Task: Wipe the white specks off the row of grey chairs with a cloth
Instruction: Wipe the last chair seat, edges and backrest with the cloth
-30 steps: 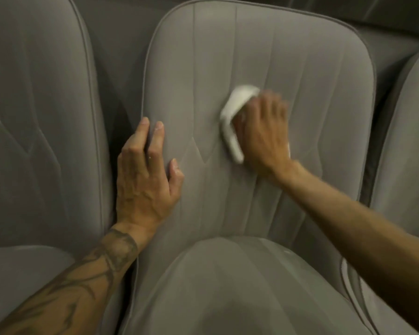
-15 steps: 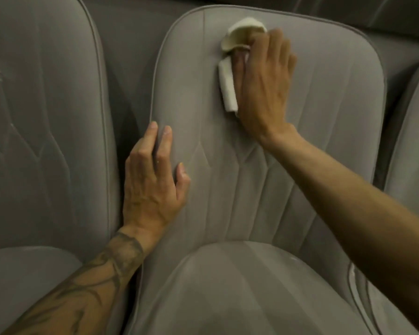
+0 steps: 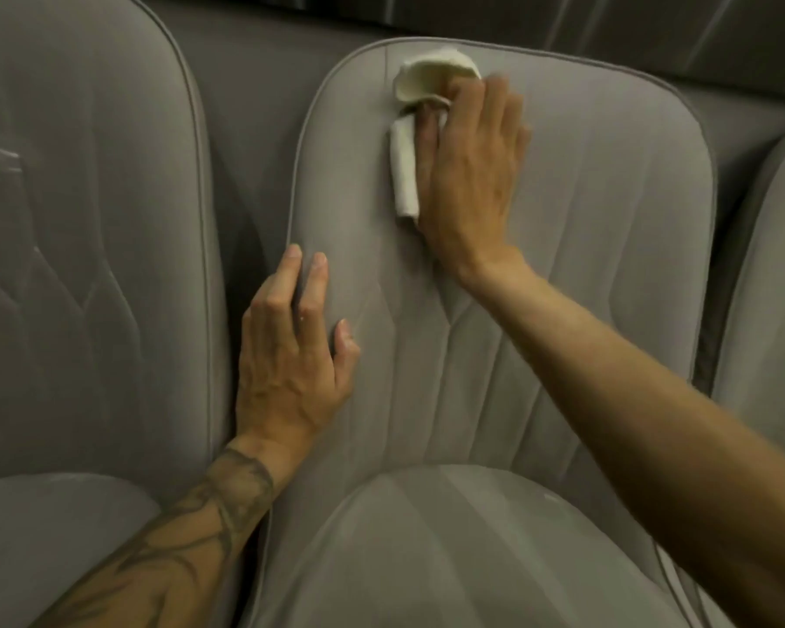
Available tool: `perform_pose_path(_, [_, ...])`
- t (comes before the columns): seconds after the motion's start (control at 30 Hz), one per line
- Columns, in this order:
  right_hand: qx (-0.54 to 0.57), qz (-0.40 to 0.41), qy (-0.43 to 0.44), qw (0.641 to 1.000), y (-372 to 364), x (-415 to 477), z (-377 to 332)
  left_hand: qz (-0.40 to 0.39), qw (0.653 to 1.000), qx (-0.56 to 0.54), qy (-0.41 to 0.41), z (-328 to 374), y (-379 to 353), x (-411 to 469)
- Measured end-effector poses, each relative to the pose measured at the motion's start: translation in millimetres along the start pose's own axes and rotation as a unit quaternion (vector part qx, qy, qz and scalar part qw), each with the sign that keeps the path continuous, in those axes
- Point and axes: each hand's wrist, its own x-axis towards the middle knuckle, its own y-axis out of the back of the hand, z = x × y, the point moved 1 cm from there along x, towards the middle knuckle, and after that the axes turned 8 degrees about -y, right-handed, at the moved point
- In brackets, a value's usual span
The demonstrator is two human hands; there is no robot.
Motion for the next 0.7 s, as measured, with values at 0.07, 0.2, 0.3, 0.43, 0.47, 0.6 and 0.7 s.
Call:
perform_pose_path(0.07, [0.025, -0.046, 0.012, 0.999, 8, -35, -9, 0.002, 1.000, 0.002, -0.001, 0, -1, 0])
perform_pose_path(0.2, [0.077, -0.162, 0.211, 0.961, 33, -64, -1, -0.007, 1.000, 0.004, 0.005, 1, -1, 0])
perform_pose_path(0.3, [0.043, -0.109, 0.222, 0.968, 17, -17, -9, -0.007, 1.000, 0.005, 0.004, 1, -1, 0])
perform_pose_path(0.43, [0.046, -0.074, 0.048, 0.995, 5, 0, -38, -0.005, 1.000, 0.012, 0.008, 1, -2, 1])
perform_pose_path(0.47, [0.063, -0.083, 0.033, 0.994, 8, -15, -43, -0.006, 1.000, 0.013, 0.009, 1, -2, 0])
perform_pose_path(0.6, [0.129, -0.197, 0.107, 0.966, 37, -80, -39, -0.006, 0.999, -0.013, 0.028, 1, 2, 2])
perform_pose_path(0.7, [0.094, -0.204, 0.149, 0.963, 38, -59, -37, -0.031, 0.998, -0.025, 0.041, 6, 17, 10])
